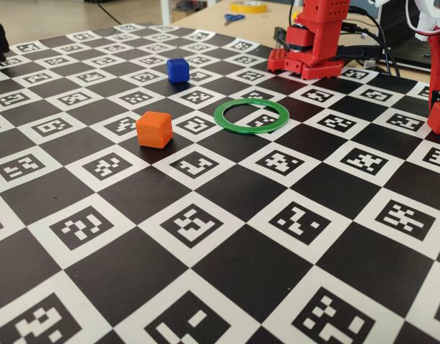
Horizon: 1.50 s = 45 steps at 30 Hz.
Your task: Grab the red cube then put it in the green circle then put the blue cube on top and finally the orange cube on top
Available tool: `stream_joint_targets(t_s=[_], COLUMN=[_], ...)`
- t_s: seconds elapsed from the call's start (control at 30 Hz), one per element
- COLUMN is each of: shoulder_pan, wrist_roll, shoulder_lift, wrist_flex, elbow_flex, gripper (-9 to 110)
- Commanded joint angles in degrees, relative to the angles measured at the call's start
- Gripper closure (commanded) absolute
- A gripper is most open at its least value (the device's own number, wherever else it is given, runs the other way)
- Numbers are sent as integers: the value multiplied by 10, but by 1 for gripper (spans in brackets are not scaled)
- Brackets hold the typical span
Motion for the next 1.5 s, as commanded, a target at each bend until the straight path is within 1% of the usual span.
stream_joint_targets(t_s=[0.0,0.37,0.43,0.57,0.7,0.87,1.1,1.17,1.33,1.47], shoulder_pan=[9,29,28,25,18,11,12,18,47,78], wrist_roll=[-8,-11,-10,-9,-23,-38,-33,-41,-69,-87], shoulder_lift=[8,-3,-4,-4,-6,-8,-4,-1,6,31], wrist_flex=[-10,-18,-18,-20,-21,-15,17,40,144,198], elbow_flex=[-50,-62,-62,-62,-62,-68,-90,-108,-190,-223], gripper=[54,60,64,78,84,86,86,86,86,86])
